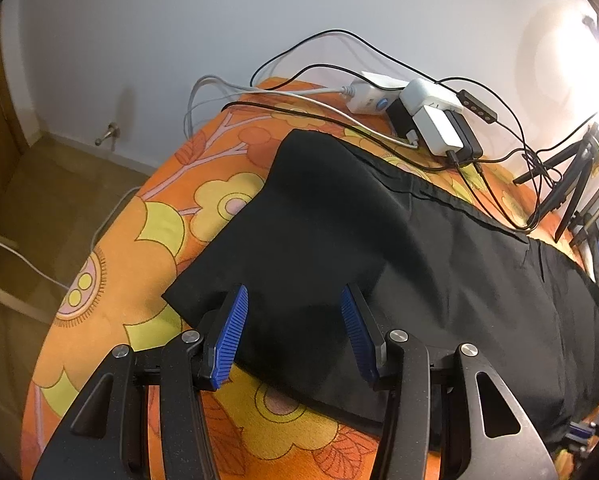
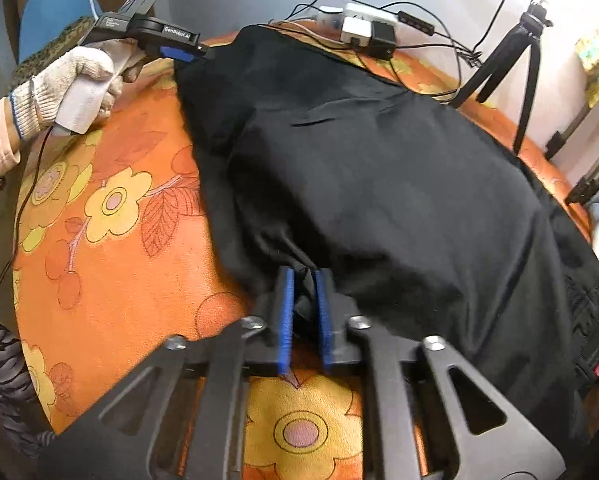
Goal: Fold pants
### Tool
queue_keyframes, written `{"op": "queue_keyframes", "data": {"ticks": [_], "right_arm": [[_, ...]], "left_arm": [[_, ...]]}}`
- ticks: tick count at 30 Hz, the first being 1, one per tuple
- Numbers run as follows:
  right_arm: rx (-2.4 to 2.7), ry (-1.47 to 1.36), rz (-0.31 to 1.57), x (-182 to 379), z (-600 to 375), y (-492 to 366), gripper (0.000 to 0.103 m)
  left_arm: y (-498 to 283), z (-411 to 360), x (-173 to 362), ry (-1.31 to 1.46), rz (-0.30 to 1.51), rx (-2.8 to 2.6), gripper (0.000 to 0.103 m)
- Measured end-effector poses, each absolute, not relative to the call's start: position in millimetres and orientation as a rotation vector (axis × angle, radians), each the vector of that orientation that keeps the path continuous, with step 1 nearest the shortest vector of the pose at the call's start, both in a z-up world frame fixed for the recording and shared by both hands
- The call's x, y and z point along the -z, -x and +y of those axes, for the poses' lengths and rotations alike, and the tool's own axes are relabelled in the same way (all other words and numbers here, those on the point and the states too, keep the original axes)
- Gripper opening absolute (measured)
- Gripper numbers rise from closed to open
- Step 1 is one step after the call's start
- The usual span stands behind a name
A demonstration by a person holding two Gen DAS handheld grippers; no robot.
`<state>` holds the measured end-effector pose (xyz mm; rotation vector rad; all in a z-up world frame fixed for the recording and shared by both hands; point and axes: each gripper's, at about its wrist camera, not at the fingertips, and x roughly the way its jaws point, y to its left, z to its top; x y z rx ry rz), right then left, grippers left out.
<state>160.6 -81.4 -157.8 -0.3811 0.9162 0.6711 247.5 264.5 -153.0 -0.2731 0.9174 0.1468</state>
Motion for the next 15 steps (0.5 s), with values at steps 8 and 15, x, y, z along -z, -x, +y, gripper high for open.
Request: {"op": "queue_keyframes", "data": {"ticks": [8,15], "right_arm": [[-0.750,0.372,0.944,154,-89,-150,0.010],[-0.757,0.305,0.919,140,-109,-151,0.026]], "left_arm": [[-247,264,146,0.227,0.915,-0.186,0.048],[-217,211,123,0.202,0.889,0.027,0.048]]}}
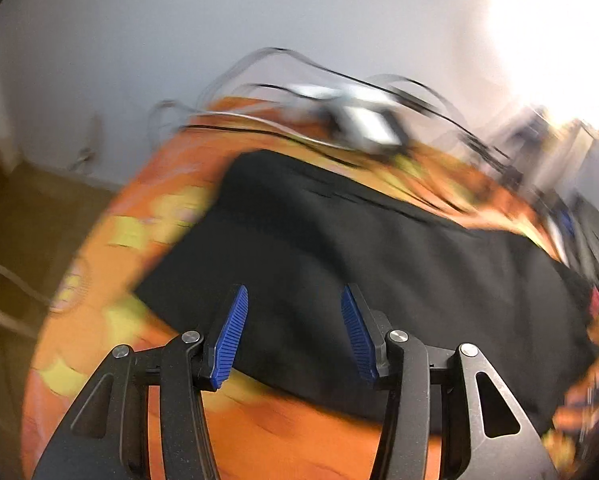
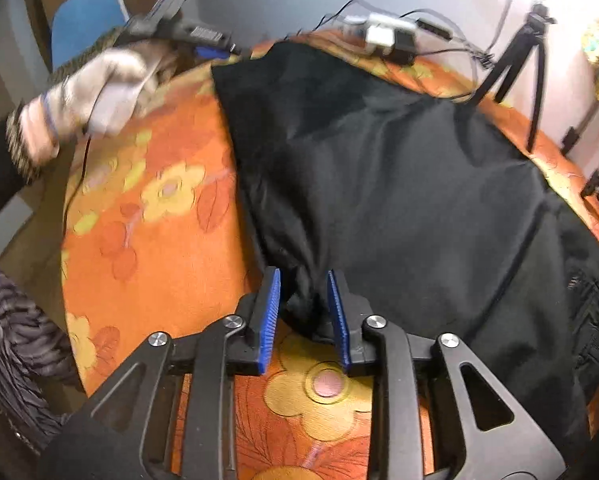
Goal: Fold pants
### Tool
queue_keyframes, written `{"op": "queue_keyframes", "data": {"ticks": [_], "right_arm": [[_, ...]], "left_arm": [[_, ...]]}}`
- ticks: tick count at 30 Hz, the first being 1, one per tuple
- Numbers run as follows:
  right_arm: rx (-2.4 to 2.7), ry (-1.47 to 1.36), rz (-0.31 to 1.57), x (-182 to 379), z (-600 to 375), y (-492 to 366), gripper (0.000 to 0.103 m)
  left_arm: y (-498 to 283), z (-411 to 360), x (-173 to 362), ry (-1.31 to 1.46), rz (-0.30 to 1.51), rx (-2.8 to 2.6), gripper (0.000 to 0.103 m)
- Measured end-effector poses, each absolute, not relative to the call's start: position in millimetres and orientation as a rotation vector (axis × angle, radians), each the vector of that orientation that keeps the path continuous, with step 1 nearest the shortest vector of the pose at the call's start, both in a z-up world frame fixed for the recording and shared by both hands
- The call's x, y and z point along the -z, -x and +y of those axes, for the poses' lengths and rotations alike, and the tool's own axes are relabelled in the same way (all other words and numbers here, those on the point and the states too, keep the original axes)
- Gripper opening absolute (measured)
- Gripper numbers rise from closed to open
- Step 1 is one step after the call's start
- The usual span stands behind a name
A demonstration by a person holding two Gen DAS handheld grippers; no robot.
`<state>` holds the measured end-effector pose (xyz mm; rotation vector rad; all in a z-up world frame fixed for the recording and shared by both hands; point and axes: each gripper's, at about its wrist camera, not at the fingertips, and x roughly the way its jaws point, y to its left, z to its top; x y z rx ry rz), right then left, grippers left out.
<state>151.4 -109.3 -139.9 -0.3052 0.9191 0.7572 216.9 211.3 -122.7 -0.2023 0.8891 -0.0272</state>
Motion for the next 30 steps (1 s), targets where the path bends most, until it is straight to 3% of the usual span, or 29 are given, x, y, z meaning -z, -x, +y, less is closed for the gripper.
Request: {"op": "queue_keyframes", "data": {"ticks": [11,13,15,22,30], "right_arm": [[-0.256,0.006,0.893,96,-268,-128,0.028],[-0.152,-0.073,0.880,94,-303,-120,0.046],[-0.078,-0.142,0.878,97,-332,-118,0.052],[-0.072,-0.332,0.976,133,-376,-137,0.055],[-0.103,-0.441,0.943,144,-406,-184,0.066]], "left_arm": [[-198,81,146,-0.104,0.947,0.264,0.048],[-199,74,150,-0.143,0.941,0.243,0.048],[-196,71,149,-0.193,0.917,0.218,0.051],[-194,69,130,-0.154,0.904,0.176,0.050],[-146,-34,85,-0.170,0.862,0.485,0.053]]}}
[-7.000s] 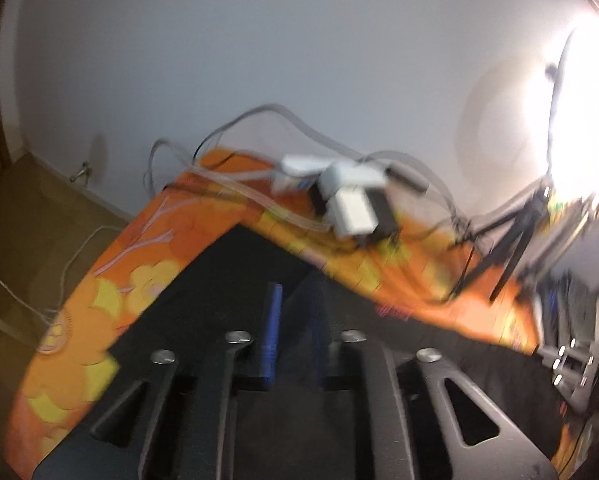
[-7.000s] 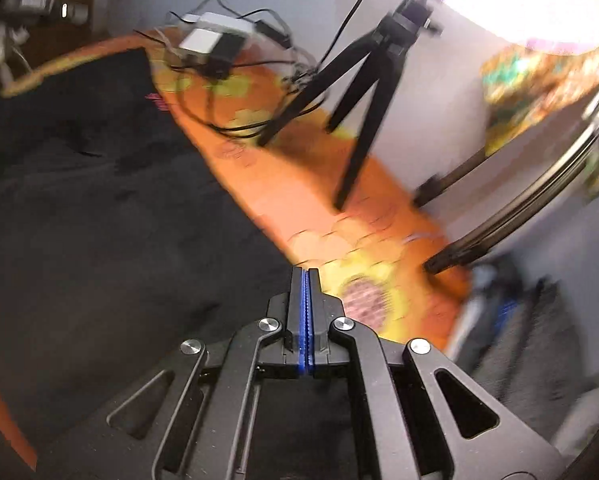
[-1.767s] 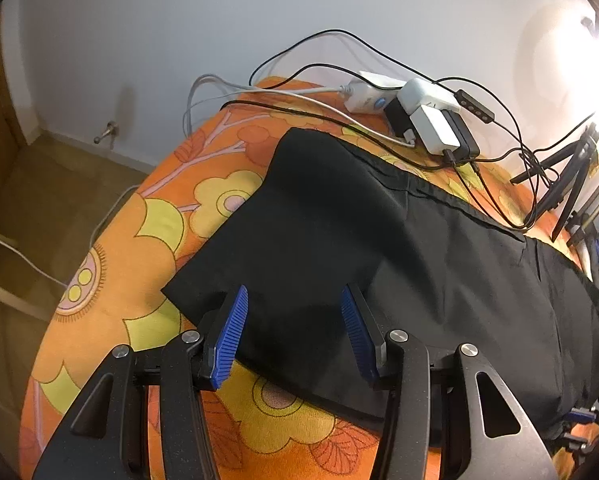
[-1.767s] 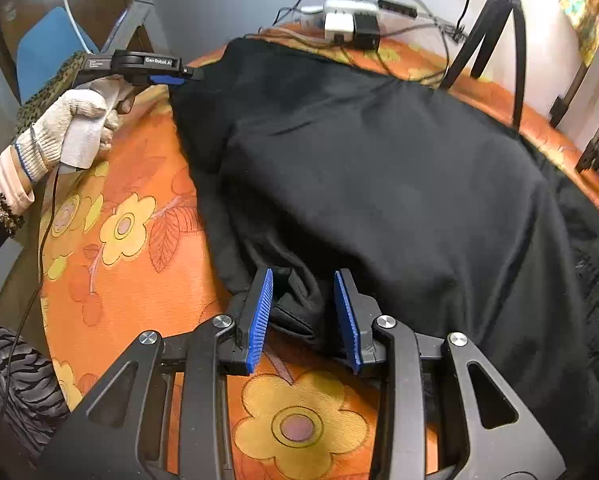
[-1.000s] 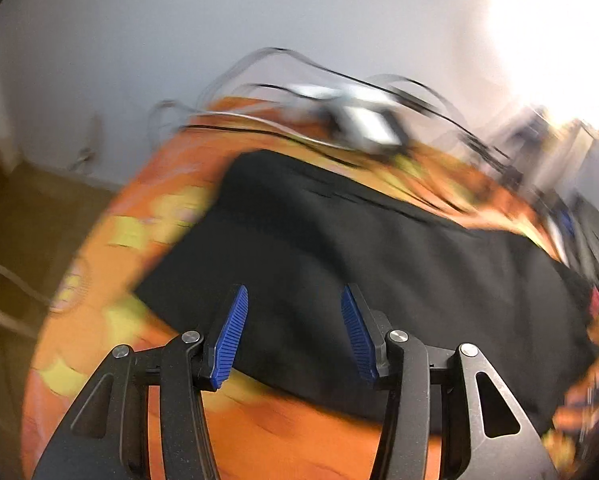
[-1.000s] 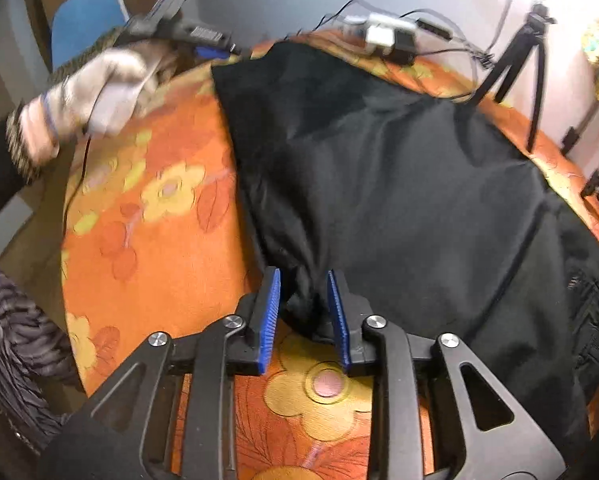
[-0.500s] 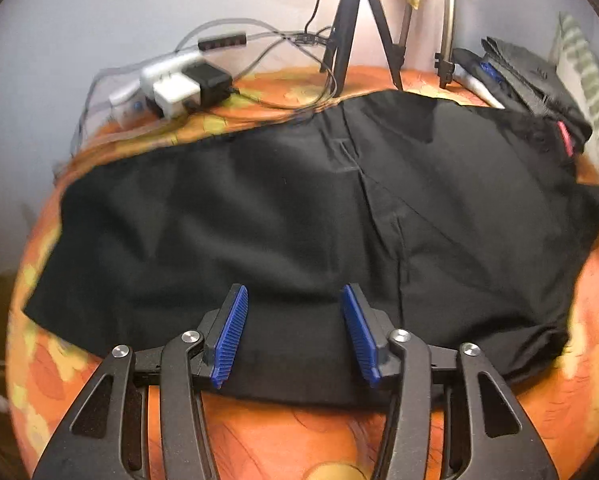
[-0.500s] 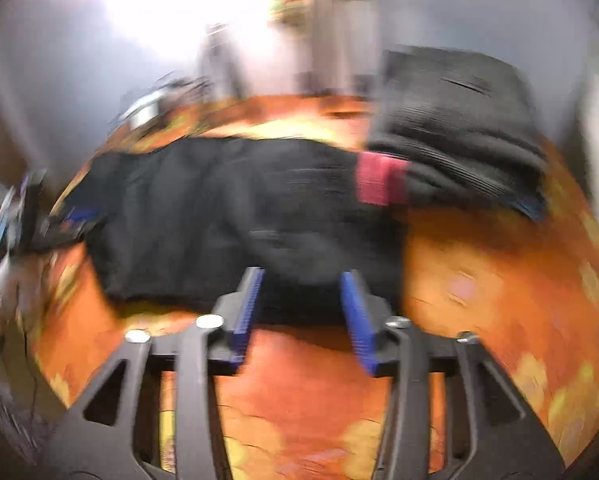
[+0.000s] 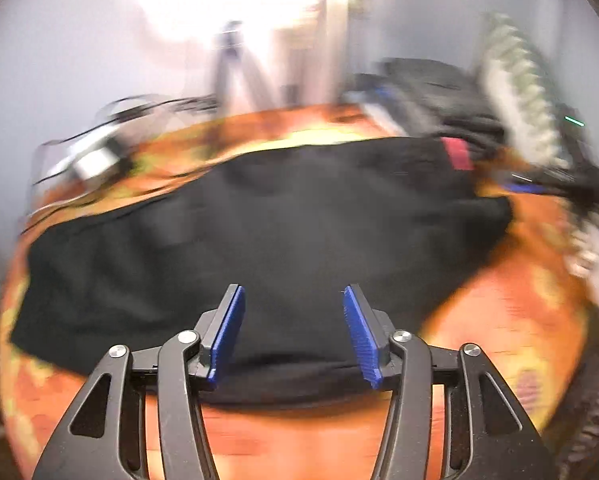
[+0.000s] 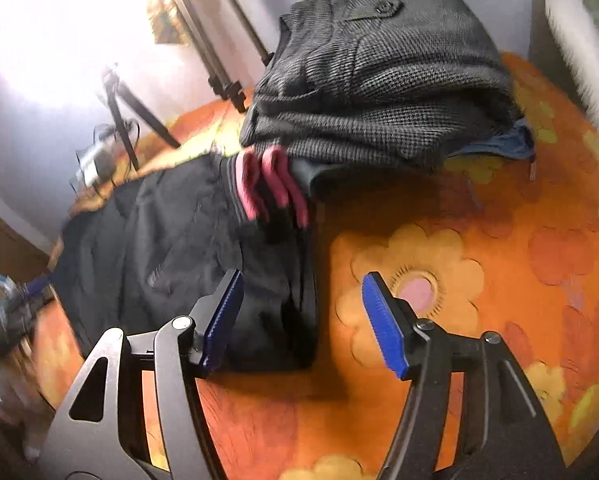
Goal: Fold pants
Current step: 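Grasp the pink waistband with the right tool and lift it toward the grey stack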
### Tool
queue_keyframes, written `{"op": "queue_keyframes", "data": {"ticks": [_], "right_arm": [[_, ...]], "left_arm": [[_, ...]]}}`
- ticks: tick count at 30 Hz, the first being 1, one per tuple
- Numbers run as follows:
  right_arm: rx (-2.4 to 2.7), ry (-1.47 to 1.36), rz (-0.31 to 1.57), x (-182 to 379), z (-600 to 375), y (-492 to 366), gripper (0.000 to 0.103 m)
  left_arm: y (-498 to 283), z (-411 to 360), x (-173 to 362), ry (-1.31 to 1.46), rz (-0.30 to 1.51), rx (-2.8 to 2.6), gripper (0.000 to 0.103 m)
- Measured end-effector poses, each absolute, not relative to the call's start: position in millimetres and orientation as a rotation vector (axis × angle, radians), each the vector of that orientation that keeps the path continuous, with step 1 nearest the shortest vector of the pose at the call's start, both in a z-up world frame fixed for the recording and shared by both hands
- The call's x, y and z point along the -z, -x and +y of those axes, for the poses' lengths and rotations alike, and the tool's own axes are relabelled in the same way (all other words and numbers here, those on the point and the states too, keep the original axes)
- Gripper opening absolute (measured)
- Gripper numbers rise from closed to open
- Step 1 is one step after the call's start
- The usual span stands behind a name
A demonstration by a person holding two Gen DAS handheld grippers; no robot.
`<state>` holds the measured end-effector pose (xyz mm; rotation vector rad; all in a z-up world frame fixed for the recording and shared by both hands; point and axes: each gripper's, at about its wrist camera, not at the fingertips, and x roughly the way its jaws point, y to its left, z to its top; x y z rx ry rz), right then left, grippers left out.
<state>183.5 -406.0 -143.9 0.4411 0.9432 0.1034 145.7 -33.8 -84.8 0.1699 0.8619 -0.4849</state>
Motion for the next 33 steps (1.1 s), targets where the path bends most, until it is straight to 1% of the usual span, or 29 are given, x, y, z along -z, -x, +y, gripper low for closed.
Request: {"op": "queue_keyframes", "data": {"ticks": [3,7,10,14,16,18,19,20,21,22,23,24,25,28,33], "right_arm": [[-0.137,-0.488,0.964,154,-408,-205,0.069],[-0.184,-0.459,0.987,166,-400,-224,0.069],[-0.204,-0.414,0.993,171,-391,-232,0.069],[-0.237,-0.427,1.004,178,-391,-239,0.070],[-0.246,-0.417,0.986,179,-389,-240,0.073],[-0.268,-0.402,0.979,179,-385,-242,0.073],[-0.288,-0.401,0.977,180,-381,-242,0.071],[-0.298,-0.392,0.982,181,-377,-242,0.065],[-0.288,-0.376,0.985,180,-375,-242,0.053],[-0.285,-0.365,0.990,180,-372,-242,0.037],[-0.303,-0.386,0.997,180,-373,-242,0.029],[-0.319,-0.419,0.997,177,-374,-241,0.019],[-0.317,-0.425,1.000,173,-374,-239,0.017],[-0.313,-0.370,1.004,156,-367,-229,0.015],[-0.357,-0.480,1.011,128,-380,-198,0.014]], "left_arm": [[-132,-86,86,-0.193,0.872,0.606,0.054],[-128,-148,98,-0.206,0.900,0.722,0.055],[-129,-180,110,-0.225,0.910,0.764,0.058],[-133,-210,123,-0.297,0.910,0.779,0.059],[-137,-218,130,-0.319,0.908,0.772,0.059],[-141,-221,134,-0.318,0.914,0.764,0.059],[-143,-220,135,-0.320,0.915,0.760,0.059],[-144,-221,136,-0.323,0.914,0.756,0.059],[-145,-221,138,-0.329,0.910,0.751,0.059],[-145,-221,139,-0.335,0.907,0.746,0.059],[-146,-220,140,-0.337,0.907,0.740,0.059],[-146,-221,141,-0.338,0.906,0.736,0.059],[-144,-222,141,-0.338,0.902,0.735,0.059],[-136,-221,134,-0.318,0.898,0.752,0.059],[-108,-204,110,-0.248,0.895,0.830,0.059]]}}
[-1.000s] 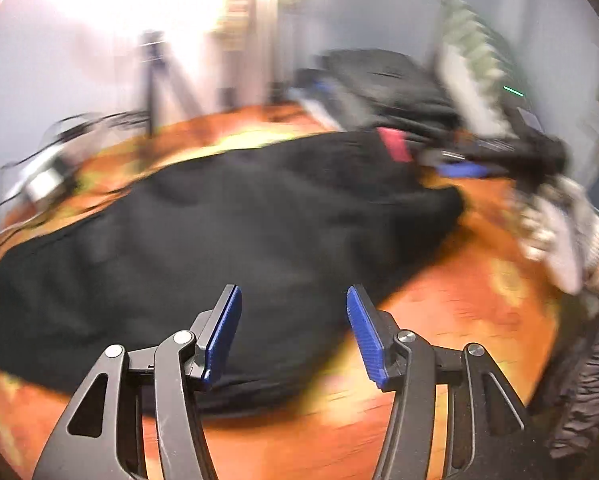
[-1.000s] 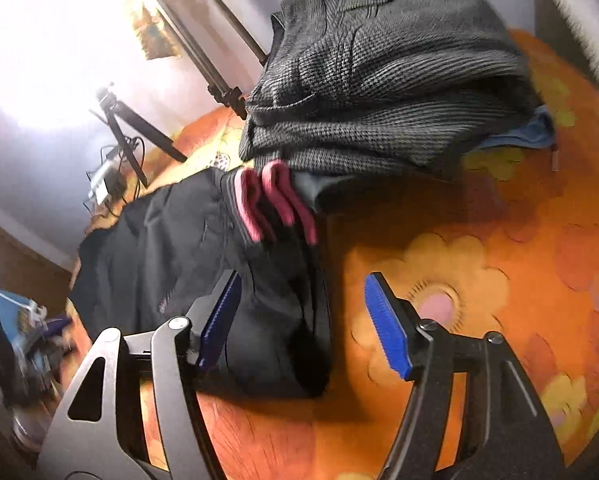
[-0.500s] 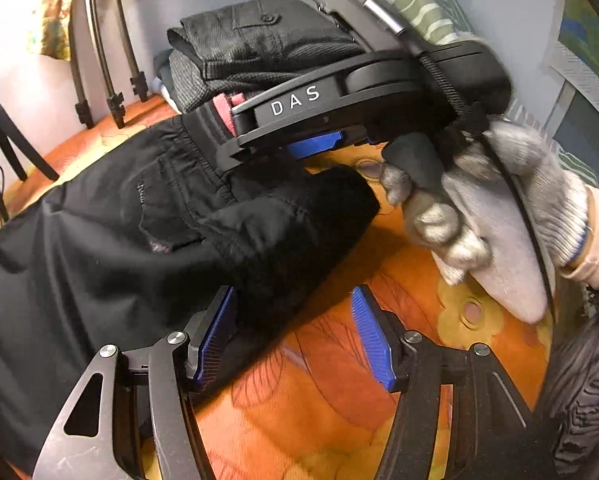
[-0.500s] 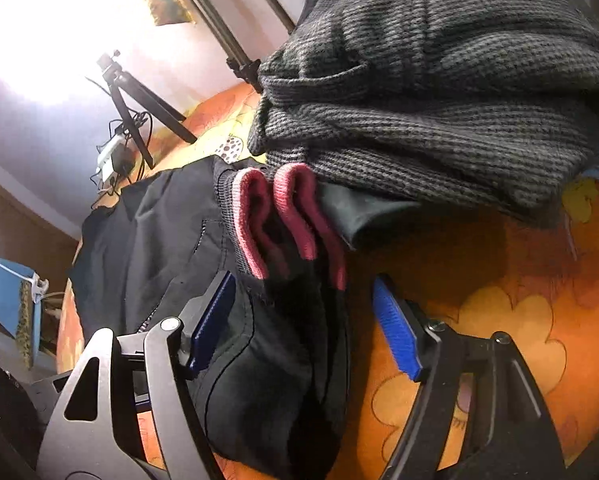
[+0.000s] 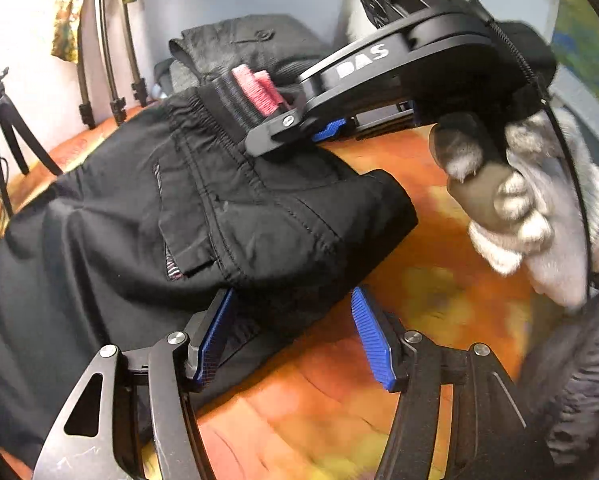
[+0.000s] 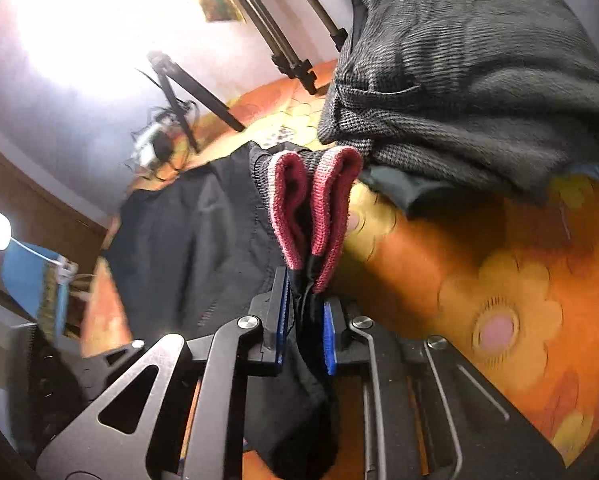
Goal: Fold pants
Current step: 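Grasp the pink waistband with the right tool and lift it toward the grey stack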
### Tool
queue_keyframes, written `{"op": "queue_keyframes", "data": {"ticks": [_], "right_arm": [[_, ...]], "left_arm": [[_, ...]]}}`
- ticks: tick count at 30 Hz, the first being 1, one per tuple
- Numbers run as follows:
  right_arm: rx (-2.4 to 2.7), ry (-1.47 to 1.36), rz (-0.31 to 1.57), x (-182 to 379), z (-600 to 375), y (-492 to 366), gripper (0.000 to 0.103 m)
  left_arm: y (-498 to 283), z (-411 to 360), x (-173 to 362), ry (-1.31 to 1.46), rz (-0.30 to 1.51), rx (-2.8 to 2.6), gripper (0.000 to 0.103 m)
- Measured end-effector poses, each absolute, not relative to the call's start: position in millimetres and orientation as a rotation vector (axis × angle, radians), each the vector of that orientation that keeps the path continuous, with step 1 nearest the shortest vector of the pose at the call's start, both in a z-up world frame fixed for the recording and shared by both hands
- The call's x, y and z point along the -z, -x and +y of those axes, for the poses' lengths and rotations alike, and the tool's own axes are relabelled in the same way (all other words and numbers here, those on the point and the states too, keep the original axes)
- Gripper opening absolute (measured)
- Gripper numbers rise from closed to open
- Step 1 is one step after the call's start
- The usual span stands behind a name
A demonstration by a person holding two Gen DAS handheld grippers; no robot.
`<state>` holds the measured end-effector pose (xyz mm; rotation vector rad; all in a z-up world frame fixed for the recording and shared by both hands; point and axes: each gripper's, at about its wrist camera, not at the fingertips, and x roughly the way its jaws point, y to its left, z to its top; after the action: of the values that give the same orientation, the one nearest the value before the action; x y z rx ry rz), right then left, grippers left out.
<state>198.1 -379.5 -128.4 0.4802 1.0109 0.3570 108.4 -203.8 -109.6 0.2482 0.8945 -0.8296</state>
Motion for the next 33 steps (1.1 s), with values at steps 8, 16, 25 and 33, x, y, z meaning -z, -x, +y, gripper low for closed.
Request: {"op": "queue_keyframes", "data": {"ticks": [8,16,25,33], "right_arm": [[-0.340,-0.601,1.048,134,-423,-128,0.015],[-0.149,-0.500,0.965,137,-471,-133,0.029],[-0.214,-0.401,1.024,158,-445,-176,0.039],[-0.008,-0.273,1.027,166,-446,-185,0.008]], "left_arm": [[-72,-197,91,-0.169,0.901,0.968,0.059],[-79,-255,122,-0.164,0.975,1.031,0.059],[-68,-271,136,-0.207,0.997,1.031,0.059],[-59,-287,146,-0.277,0.997,1.024,0.059]]}}
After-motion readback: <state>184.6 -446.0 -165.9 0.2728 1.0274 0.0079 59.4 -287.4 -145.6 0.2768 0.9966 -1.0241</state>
